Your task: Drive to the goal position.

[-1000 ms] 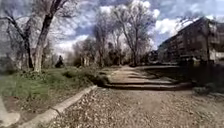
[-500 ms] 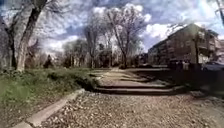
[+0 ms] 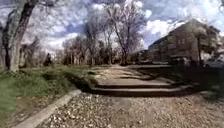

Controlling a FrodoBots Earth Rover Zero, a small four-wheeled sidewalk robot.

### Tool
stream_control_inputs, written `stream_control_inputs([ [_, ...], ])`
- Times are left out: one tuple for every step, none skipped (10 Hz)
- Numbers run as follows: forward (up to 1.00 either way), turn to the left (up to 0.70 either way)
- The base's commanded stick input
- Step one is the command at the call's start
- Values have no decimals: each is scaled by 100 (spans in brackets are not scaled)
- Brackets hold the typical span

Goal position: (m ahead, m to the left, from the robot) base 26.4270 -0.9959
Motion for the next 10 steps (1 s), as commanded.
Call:
stream_control_inputs([
  [70,0],
  [70,0],
  [70,0],
  [70,0],
  [70,0],
  [70,0],
  [70,0],
  [70,0],
  [70,0],
  [70,0],
])
